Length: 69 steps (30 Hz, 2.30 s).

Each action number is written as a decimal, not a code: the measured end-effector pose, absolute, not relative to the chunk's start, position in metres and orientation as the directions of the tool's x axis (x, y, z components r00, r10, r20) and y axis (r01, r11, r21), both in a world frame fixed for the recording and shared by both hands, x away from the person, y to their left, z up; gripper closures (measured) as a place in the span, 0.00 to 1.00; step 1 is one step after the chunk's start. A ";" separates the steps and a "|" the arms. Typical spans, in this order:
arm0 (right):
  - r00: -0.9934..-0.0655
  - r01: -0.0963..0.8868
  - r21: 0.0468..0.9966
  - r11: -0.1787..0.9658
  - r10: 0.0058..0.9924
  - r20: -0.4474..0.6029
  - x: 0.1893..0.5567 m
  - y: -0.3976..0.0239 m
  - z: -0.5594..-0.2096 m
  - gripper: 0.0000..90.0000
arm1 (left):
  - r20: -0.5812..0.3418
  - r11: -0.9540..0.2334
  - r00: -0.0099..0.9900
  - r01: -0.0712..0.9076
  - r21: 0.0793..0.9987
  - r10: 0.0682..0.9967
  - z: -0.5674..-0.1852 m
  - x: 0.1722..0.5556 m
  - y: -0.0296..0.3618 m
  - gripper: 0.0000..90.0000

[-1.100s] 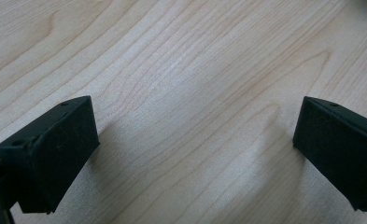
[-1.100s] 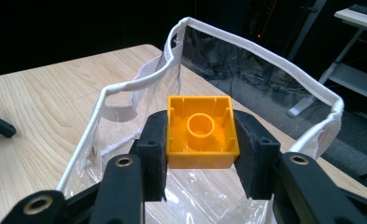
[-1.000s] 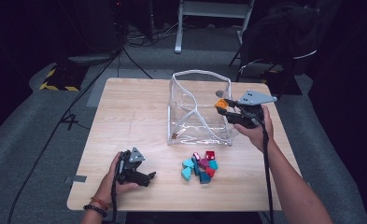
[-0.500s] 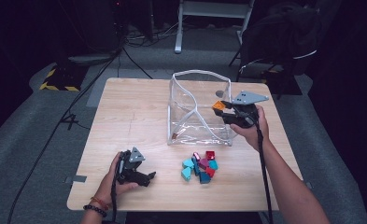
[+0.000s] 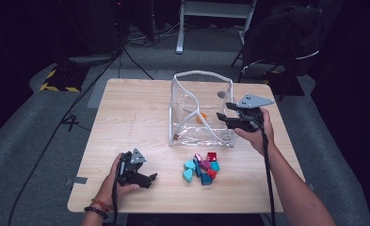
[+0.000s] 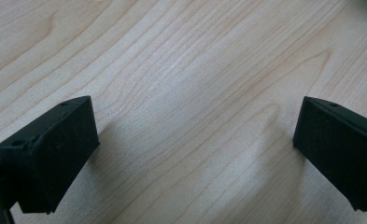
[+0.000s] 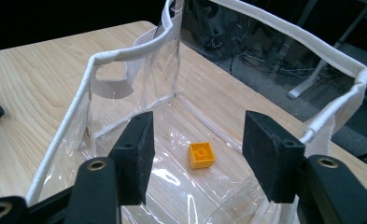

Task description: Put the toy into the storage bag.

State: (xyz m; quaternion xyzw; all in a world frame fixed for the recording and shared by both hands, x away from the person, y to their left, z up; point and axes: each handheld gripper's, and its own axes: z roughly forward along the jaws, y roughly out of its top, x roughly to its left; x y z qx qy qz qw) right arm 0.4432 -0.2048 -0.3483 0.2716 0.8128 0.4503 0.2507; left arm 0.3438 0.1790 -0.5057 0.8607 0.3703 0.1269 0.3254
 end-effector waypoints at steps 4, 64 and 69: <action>-0.724 0.211 0.867 0.451 0.668 -0.171 0.439 -0.210 -0.346 0.49 | -0.022 -0.514 0.694 0.554 0.655 0.720 -0.506 0.344 0.179 0.00; -0.759 0.243 0.828 0.505 0.630 -0.161 0.352 -0.269 -0.438 0.39 | -0.022 -0.514 0.693 0.555 0.654 0.720 -0.506 0.344 0.179 0.00; -0.786 0.247 0.821 0.514 0.603 -0.140 0.349 -0.258 -0.449 0.39 | -0.022 -0.512 0.691 0.557 0.654 0.723 -0.506 0.343 0.179 0.00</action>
